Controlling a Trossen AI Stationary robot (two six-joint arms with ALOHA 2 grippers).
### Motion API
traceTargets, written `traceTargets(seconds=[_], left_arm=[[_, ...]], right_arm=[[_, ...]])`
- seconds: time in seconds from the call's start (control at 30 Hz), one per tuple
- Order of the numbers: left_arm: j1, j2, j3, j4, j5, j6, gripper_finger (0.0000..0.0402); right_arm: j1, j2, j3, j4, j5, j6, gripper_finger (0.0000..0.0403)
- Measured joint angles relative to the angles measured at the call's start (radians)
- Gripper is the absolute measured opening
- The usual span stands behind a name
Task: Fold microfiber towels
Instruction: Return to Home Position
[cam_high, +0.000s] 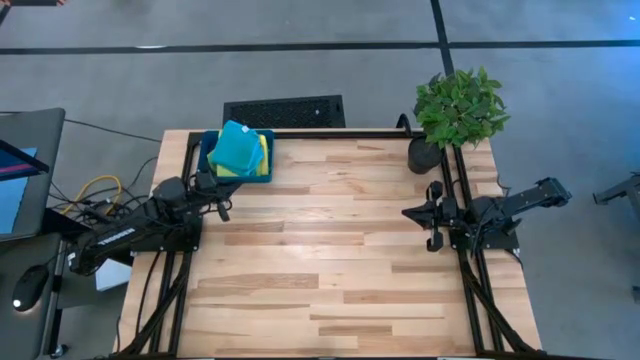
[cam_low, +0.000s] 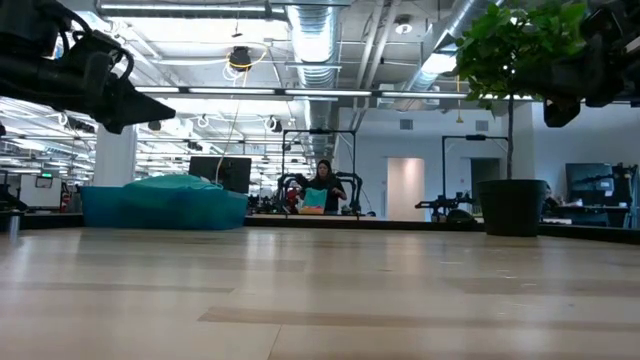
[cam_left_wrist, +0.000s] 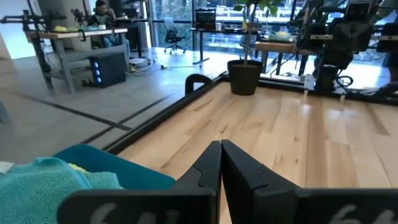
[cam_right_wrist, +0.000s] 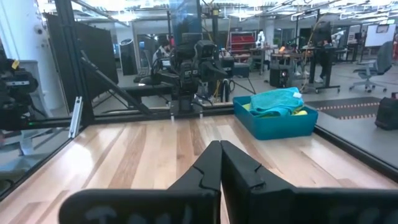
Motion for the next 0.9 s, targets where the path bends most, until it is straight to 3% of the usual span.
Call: traceTargets(seconds=[0.9], left_arm=[[0.000, 0.000, -0.001, -0.002, -0.001, -0.014, 0.0000]], right_arm=[[0.000, 0.000, -0.001, 0.000, 0.000, 0.000, 0.0031]])
